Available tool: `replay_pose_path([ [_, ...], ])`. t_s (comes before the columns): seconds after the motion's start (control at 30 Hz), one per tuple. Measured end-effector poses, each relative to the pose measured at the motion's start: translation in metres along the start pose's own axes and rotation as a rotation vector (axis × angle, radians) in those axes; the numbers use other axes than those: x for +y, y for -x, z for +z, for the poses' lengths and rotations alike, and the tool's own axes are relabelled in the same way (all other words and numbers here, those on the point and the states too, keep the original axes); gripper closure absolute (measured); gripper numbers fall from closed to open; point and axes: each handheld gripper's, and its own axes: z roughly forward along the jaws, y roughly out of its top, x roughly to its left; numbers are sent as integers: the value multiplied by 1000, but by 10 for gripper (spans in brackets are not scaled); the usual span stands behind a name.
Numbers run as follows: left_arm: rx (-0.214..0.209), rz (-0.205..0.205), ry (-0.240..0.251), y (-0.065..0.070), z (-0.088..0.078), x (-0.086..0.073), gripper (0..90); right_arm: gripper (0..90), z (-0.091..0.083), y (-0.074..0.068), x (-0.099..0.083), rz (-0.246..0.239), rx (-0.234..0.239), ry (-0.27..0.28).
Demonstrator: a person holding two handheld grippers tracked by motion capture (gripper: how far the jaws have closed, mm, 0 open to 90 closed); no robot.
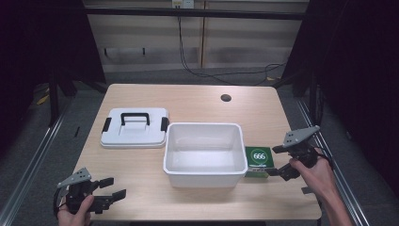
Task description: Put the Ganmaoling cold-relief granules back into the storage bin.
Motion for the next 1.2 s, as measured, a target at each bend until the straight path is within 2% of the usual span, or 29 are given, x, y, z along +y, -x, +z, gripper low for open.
replay_pose_path([
  [0.17, -3, -1, -1, 0, 0, 0, 186, 140, 5, 4, 13, -13, 4, -63],
  [0.27, -4, 2, 0, 0, 0, 0, 186, 139, 7, 6, 19, -36, -16, -93],
  [0.33, -6, -1, 1, 0, 0, 0, 186, 133, 9, 9, 23, -82, 14, -100],
  [0.43, -6, 1, -2, 0, 0, 0, 186, 130, 10, 9, 26, -104, 26, -111],
  [0.5, -6, 1, -1, 0, 0, 0, 186, 121, 13, 11, 30, -146, 40, -140],
  [0.67, -7, 1, -3, 0, 0, 0, 186, 114, 17, 15, 35, -182, 59, -158],
  [0.77, -10, 1, -3, 0, 0, 0, 186, 107, 21, 17, 40, -201, 70, -199],
  [0.8, -12, 3, -6, 0, 0, 0, 186, 101, 24, 17, 44, -221, 76, -214],
  [0.9, -12, 4, -6, 0, 0, 0, 186, 94, 26, 18, 48, -240, 84, -230],
  [0.93, -11, 5, -6, 0, 1, 0, 186, 93, 29, 18, 51, -246, 106, -262],
  [1.0, -14, 5, -6, 0, 0, 0, 186, 85, 31, 18, 52, -250, 100, -272],
  [1.03, -14, 6, -5, 0, 0, 0, 186, 85, 34, 18, 53, -261, 113, -293],
  [1.17, -17, 5, -6, 0, 1, 0, 186, 84, 38, 21, 54, -275, 121, -304],
  [1.2, -16, 6, -6, 0, 1, 0, 186, 85, 40, 22, 53, -264, 139, -341],
])
